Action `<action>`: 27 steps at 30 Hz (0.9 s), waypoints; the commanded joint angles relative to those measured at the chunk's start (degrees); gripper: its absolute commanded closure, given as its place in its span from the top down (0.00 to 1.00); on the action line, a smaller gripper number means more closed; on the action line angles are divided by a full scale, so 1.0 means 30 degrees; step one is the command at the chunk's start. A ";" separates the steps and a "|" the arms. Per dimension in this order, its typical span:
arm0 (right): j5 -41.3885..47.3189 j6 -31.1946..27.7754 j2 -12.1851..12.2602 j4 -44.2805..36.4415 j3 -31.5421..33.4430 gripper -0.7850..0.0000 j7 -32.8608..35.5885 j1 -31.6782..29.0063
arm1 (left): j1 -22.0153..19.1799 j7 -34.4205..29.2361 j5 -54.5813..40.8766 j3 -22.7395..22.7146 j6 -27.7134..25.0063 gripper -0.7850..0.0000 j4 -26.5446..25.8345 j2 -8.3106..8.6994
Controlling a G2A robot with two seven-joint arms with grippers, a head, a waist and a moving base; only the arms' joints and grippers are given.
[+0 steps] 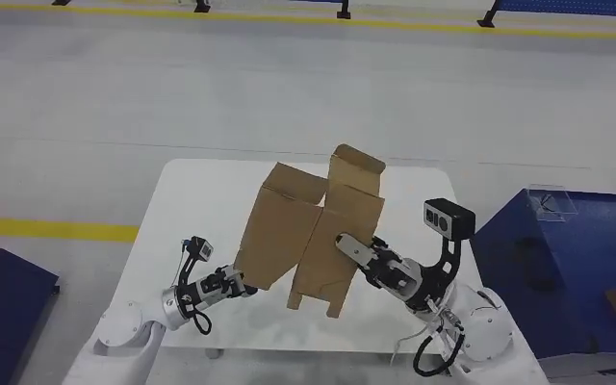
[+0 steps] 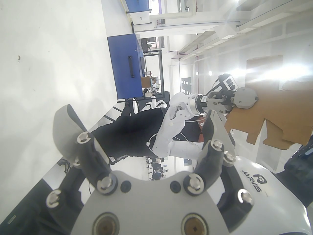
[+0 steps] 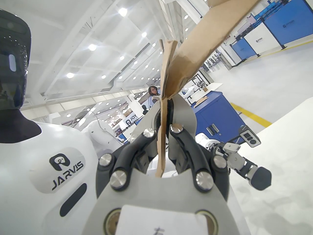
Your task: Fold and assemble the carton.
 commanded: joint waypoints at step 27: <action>3.8434 1.6061 -0.0500 -0.2021 0.0407 0.00 -0.7811 -0.1056 | 0.0000 0.0000 0.0000 0.0000 0.0000 1.00 0.0000 0.0000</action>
